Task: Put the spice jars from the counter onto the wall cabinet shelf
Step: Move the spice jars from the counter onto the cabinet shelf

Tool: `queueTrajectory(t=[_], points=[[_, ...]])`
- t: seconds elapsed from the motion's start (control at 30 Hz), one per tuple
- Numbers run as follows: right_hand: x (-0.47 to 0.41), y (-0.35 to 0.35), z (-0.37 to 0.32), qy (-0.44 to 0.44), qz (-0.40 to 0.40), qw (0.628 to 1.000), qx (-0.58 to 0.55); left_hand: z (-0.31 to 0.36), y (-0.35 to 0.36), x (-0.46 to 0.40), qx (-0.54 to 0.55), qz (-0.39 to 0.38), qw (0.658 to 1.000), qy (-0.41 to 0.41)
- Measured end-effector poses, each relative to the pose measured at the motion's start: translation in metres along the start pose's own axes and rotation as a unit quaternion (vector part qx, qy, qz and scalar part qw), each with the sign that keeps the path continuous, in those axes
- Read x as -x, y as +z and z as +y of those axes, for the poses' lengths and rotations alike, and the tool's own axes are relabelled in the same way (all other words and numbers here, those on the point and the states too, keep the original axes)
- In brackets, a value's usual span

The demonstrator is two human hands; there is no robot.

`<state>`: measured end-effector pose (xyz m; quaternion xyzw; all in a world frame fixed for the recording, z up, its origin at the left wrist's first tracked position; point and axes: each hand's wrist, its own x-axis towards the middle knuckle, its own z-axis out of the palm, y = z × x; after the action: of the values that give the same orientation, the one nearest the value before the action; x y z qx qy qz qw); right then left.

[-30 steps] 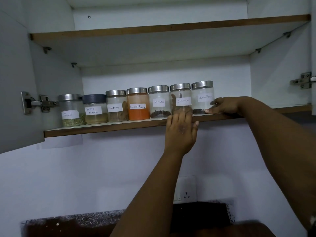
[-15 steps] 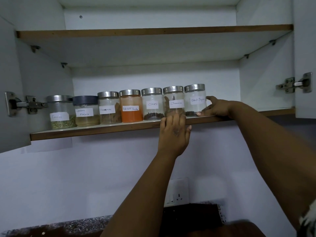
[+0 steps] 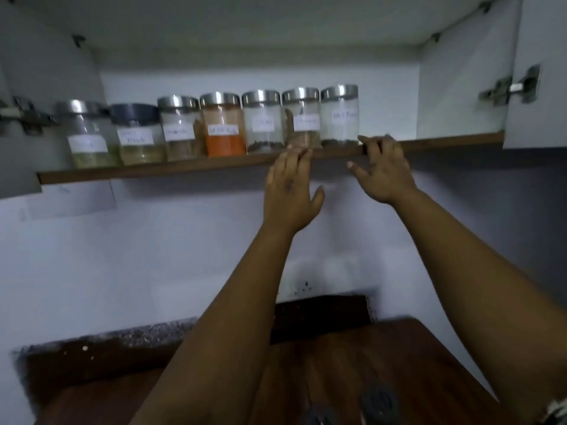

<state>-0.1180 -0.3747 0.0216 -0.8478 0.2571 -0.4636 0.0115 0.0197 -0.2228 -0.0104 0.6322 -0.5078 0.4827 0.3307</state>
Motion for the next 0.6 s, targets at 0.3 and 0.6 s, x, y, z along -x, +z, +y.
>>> queueTrajectory(t=[0.3,0.6], points=[[0.191,0.133,0.002,0.165,-0.161,0.953,-0.197,0.017,0.005,0.306,0.017,-0.314,0.908,-0.275],[0.36,0.214,-0.019,-0.119,-0.623,0.744,-0.208,0.033,-0.013,0.406,0.035,-0.482,0.793,-0.371]])
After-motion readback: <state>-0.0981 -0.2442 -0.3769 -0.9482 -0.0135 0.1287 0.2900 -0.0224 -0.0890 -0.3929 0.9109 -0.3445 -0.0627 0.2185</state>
